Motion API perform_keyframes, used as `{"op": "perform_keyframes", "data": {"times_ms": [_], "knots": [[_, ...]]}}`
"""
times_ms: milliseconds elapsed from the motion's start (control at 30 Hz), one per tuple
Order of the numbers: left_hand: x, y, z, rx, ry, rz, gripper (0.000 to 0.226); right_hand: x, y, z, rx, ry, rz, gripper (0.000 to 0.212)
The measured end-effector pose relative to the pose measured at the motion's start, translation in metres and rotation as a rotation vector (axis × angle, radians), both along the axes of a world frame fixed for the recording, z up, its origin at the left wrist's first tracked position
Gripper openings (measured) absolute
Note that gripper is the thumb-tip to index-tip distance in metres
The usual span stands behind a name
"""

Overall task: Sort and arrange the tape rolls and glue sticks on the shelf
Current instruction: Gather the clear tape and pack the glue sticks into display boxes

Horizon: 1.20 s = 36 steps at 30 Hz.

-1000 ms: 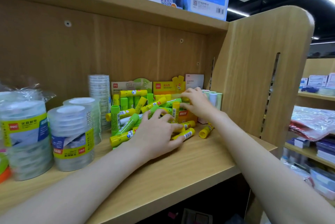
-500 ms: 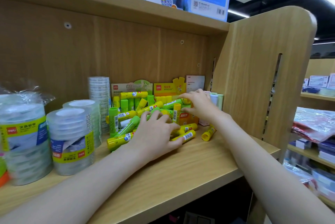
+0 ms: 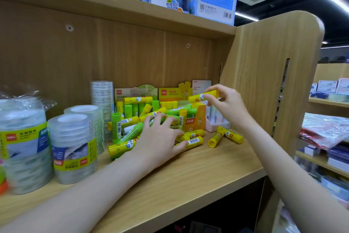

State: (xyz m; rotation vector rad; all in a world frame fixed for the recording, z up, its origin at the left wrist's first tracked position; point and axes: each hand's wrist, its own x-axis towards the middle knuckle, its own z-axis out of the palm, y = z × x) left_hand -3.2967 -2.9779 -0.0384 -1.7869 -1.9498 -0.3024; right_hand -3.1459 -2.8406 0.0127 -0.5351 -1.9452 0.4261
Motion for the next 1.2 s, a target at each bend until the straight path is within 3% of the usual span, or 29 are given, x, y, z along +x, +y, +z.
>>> {"op": "perform_keyframes", "data": {"times_ms": [233, 367, 500, 567, 633, 700, 800, 867, 1033, 1100, 1200], "knots": [[0.002, 0.003, -0.003, 0.046, 0.09, -0.018, 0.062, 0.026, -0.021, -0.059, 0.109, -0.444, -0.055, 0.018], [0.001, 0.003, -0.004, 0.09, 0.15, -0.069, 0.055, 0.026, -0.014, -0.054, -0.046, -0.461, 0.152, 0.021], [0.002, 0.003, -0.002, -0.018, 0.141, -0.171, 0.075, 0.029, -0.014, -0.054, -0.424, -0.294, 0.428, 0.021], [0.0, 0.003, -0.001, -0.082, 0.136, -0.172, 0.089, 0.027, -0.012, -0.05, -0.5, -0.23, 0.436, 0.018], [0.0, 0.004, -0.001, -0.094, 0.152, -0.169, 0.093, 0.021, -0.01, -0.048, -0.445, -0.246, 0.354, 0.013], [-0.001, 0.002, 0.002, -0.05, 0.173, -0.175, 0.089, 0.017, -0.004, -0.049, -0.242, -0.346, 0.127, 0.016], [-0.001, 0.002, 0.006, -0.003, 0.236, -0.142, 0.067, 0.016, 0.006, -0.055, -0.064, -0.441, -0.079, 0.034], [0.001, 0.001, 0.008, -0.039, 0.248, -0.104, 0.055, 0.014, 0.006, -0.055, 0.055, -0.496, -0.121, 0.027], [-0.003, 0.002, 0.007, -0.03, 0.153, -0.08, 0.086, -0.006, 0.007, -0.026, 0.266, -0.281, -0.136, 0.023], [-0.007, 0.004, 0.006, -0.022, 0.112, -0.074, 0.091, -0.025, 0.019, -0.011, 0.241, -0.46, -0.09, 0.042], [-0.009, 0.003, 0.005, 0.063, 0.118, -0.091, 0.066, -0.05, 0.037, 0.007, 0.16, -0.794, -0.114, 0.062]]}}
